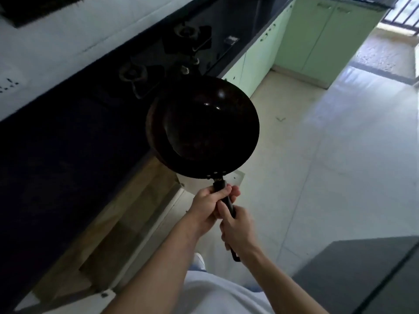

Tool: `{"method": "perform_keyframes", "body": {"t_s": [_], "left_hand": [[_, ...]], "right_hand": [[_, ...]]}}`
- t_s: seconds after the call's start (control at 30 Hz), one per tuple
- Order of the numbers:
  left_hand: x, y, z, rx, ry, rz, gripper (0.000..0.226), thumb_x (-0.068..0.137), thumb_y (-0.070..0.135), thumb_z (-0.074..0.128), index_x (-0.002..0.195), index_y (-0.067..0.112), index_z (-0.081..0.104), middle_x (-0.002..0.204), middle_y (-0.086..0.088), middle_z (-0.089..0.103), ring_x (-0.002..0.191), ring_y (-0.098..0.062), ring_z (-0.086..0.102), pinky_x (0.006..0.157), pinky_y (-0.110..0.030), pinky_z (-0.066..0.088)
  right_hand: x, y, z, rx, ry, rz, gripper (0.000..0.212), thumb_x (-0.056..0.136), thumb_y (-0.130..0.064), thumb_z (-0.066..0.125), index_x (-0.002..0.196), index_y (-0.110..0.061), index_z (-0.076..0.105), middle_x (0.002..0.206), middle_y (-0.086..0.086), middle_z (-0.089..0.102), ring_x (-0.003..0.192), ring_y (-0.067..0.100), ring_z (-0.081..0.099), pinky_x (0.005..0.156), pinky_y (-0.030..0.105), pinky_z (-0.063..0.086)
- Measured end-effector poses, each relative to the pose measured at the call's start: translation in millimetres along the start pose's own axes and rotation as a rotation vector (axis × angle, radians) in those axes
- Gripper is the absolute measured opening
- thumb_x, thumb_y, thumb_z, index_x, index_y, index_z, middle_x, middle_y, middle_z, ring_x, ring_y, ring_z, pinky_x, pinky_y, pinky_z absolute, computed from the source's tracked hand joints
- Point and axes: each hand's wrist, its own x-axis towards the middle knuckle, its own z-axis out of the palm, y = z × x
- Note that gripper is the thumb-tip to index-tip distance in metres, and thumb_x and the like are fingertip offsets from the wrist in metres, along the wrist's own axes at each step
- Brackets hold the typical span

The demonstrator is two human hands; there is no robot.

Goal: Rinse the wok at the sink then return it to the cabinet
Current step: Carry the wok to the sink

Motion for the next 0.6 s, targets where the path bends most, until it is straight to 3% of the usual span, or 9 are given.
{"method": "perform_keyframes", "body": {"t_s": [0.07, 0.17, 0.27, 0.43, 0.6], "left_hand": [[13.2, 7.5, 4.0, -0.002, -0.049, -0.022, 0.023, 0.092, 0.004, 0.061, 0.079, 0.008, 0.08, 0.094, -0.011, 0.076, 0.101, -0.025, 0.065, 0.101, -0.037, 0.045], [31.0, 12.1, 13.8, -0.005, -0.102, -0.058, 0.01, 0.093, 0.0, 0.058, 0.099, -0.001, 0.066, 0.093, -0.011, 0.075, 0.091, -0.021, 0.07, 0.087, -0.029, 0.055], [48.3, 11.1, 27.9, 0.005, -0.151, -0.104, 0.017, 0.094, -0.001, 0.057, 0.11, -0.006, 0.06, 0.095, -0.012, 0.075, 0.086, -0.019, 0.073, 0.078, -0.026, 0.057], [80.6, 8.0, 57.3, 0.06, -0.192, -0.156, 0.017, 0.094, -0.001, 0.056, 0.109, -0.006, 0.061, 0.099, -0.014, 0.073, 0.087, -0.019, 0.074, 0.071, -0.023, 0.058], [123.5, 6.9, 96.3, 0.134, -0.219, -0.169, 0.028, 0.094, -0.001, 0.056, 0.119, -0.014, 0.056, 0.102, -0.016, 0.071, 0.086, -0.018, 0.074, 0.072, -0.022, 0.058]], "right_hand": [[6.6, -6.4, -0.9, -0.019, 0.061, -0.008, 0.044, 0.098, -0.033, 0.054, 0.081, 0.007, 0.061, 0.054, 0.01, 0.056, 0.039, 0.019, 0.052, 0.04, 0.045, 0.049], [15.4, -8.9, -8.1, -0.074, 0.158, 0.003, 0.042, 0.097, -0.038, 0.055, 0.08, 0.0, 0.063, 0.06, 0.017, 0.062, 0.042, 0.029, 0.057, 0.043, 0.052, 0.054], [25.8, -6.0, -21.3, -0.123, 0.233, 0.018, 0.042, 0.094, -0.047, 0.054, 0.076, -0.009, 0.063, 0.065, 0.017, 0.067, 0.052, 0.036, 0.064, 0.048, 0.054, 0.054], [49.3, -4.6, -45.9, -0.107, 0.31, 0.039, 0.059, 0.081, -0.067, 0.044, 0.079, -0.012, 0.065, 0.069, 0.015, 0.068, 0.061, 0.036, 0.065, 0.056, 0.053, 0.055], [83.8, -5.9, -83.4, -0.025, 0.327, 0.063, 0.044, 0.095, -0.049, 0.051, 0.082, -0.01, 0.065, 0.063, 0.013, 0.065, 0.05, 0.028, 0.059, 0.051, 0.053, 0.054]]}}
